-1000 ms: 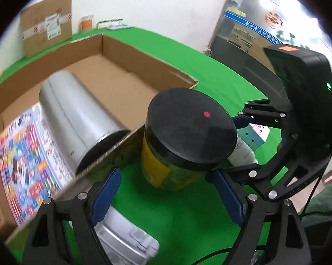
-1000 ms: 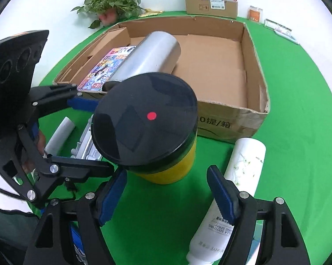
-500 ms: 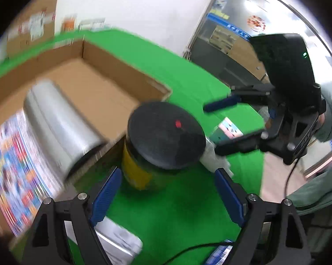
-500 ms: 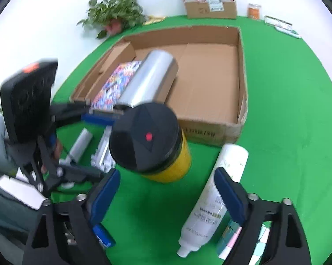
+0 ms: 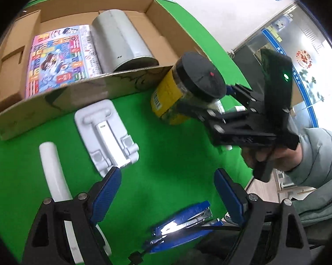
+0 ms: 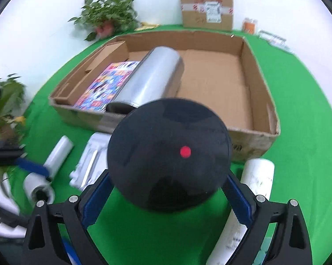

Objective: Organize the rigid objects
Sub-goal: 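Grasp the yellow jar with the left tool while the right tool holds it, then carry the yellow jar into the tray beside the silver cup, then open both tools and withdraw them from the tray, then move both tools down and grasp the white spray bottle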

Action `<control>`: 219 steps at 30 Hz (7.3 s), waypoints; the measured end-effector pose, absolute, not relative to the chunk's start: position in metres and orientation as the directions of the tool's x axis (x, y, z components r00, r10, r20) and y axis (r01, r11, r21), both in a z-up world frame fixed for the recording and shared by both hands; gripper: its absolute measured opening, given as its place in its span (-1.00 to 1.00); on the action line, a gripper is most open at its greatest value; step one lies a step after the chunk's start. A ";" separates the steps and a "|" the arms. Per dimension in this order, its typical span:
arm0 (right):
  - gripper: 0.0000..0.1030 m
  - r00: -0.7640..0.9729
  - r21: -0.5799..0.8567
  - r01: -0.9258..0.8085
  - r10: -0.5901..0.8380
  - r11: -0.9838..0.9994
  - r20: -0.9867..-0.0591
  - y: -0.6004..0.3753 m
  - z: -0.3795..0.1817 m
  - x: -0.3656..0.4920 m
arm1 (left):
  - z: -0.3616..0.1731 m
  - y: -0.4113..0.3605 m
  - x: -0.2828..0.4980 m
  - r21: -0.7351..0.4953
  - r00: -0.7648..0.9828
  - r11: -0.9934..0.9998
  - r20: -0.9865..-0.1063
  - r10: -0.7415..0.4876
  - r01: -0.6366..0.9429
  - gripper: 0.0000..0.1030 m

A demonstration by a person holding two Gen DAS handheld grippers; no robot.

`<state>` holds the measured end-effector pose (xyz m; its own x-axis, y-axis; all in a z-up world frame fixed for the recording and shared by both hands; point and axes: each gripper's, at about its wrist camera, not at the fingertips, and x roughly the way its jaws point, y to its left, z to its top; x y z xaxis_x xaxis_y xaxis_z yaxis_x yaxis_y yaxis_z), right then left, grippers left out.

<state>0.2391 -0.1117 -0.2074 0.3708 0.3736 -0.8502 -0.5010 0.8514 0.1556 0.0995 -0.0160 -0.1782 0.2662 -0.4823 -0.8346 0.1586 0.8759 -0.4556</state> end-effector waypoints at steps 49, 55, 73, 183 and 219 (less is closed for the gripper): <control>0.57 -0.233 0.575 -0.071 0.547 0.815 -0.804 -0.097 -0.266 0.309 | -0.249 -0.005 0.191 -0.722 0.258 0.657 -0.691 -0.675 -0.216 0.68; 0.56 -0.276 0.551 0.018 0.533 0.835 -0.800 -0.094 -0.269 0.274 | -0.250 -0.019 0.173 -0.675 0.196 0.695 -0.738 -0.646 -0.249 0.64; 0.52 -0.082 0.656 -0.101 0.651 0.748 -0.755 -0.126 -0.125 0.277 | -0.105 -0.030 0.193 -0.574 0.340 0.811 -0.789 -0.512 -0.111 0.60; 0.77 -0.006 0.166 -0.152 0.167 0.974 -0.986 -0.203 -0.223 0.268 | -0.128 0.009 0.144 -0.229 0.286 0.960 -0.942 -0.177 -0.159 0.98; 0.50 -0.161 0.535 -0.281 0.511 0.797 -0.845 -0.138 -0.263 0.187 | -0.251 -0.014 0.172 -0.498 0.094 0.803 -0.863 -0.496 -0.327 0.38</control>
<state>0.1865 -0.1383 -0.2634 -0.1612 0.5106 -0.8446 -0.2809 0.7966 0.5352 0.1722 -0.0141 -0.2507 0.0943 -0.4961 -0.8631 -0.3272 0.8034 -0.4975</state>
